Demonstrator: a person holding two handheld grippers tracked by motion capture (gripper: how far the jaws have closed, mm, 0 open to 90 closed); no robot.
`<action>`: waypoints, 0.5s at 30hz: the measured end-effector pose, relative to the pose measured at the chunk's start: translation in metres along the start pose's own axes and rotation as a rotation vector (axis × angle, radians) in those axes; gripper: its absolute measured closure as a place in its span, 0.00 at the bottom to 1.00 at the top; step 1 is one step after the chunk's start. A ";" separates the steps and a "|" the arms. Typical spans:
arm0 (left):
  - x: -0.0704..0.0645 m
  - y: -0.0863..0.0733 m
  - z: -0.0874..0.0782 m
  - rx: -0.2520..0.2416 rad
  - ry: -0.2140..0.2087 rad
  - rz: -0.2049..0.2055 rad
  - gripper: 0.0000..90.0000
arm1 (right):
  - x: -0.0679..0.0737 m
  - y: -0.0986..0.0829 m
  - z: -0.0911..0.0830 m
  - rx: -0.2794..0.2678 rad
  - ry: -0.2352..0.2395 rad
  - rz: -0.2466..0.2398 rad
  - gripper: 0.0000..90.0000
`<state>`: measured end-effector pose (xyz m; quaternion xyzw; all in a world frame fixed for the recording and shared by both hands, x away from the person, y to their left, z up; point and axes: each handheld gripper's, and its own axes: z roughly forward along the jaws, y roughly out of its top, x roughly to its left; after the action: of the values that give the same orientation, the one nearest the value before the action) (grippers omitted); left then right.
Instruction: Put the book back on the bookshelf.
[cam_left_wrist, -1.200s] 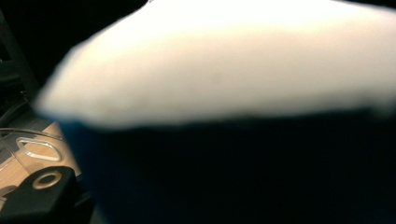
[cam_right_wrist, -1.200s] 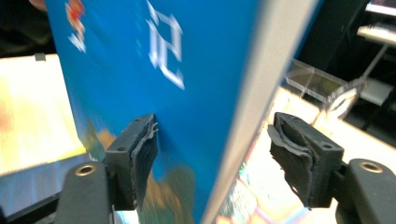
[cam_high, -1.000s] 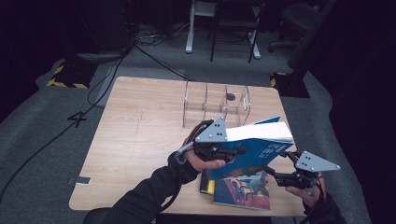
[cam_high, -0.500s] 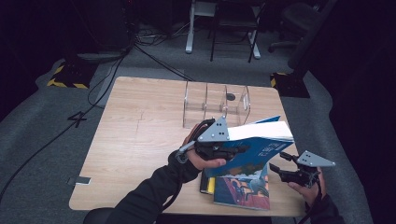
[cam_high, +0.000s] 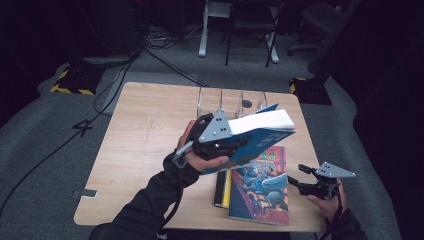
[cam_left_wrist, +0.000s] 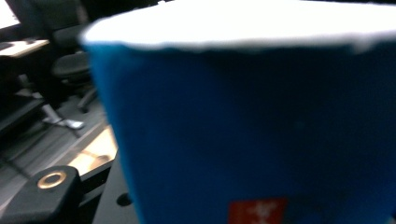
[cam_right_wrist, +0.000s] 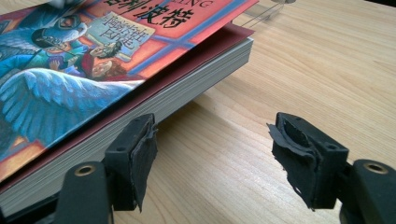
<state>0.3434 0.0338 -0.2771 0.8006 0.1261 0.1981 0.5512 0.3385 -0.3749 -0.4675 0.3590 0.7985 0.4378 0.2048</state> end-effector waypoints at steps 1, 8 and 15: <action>0.004 -0.001 -0.004 -0.002 0.024 -0.004 0.67 | 0.000 0.000 0.000 0.001 0.000 0.000 0.34; 0.027 -0.005 -0.019 0.007 0.136 -0.045 0.67 | 0.002 -0.001 0.003 0.017 0.001 -0.001 0.34; 0.049 -0.011 -0.032 -0.015 0.215 -0.117 0.67 | 0.003 -0.002 0.006 0.025 0.008 -0.001 0.34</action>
<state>0.3725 0.0850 -0.2684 0.7620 0.2295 0.2510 0.5511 0.3393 -0.3699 -0.4718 0.3594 0.8049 0.4289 0.1975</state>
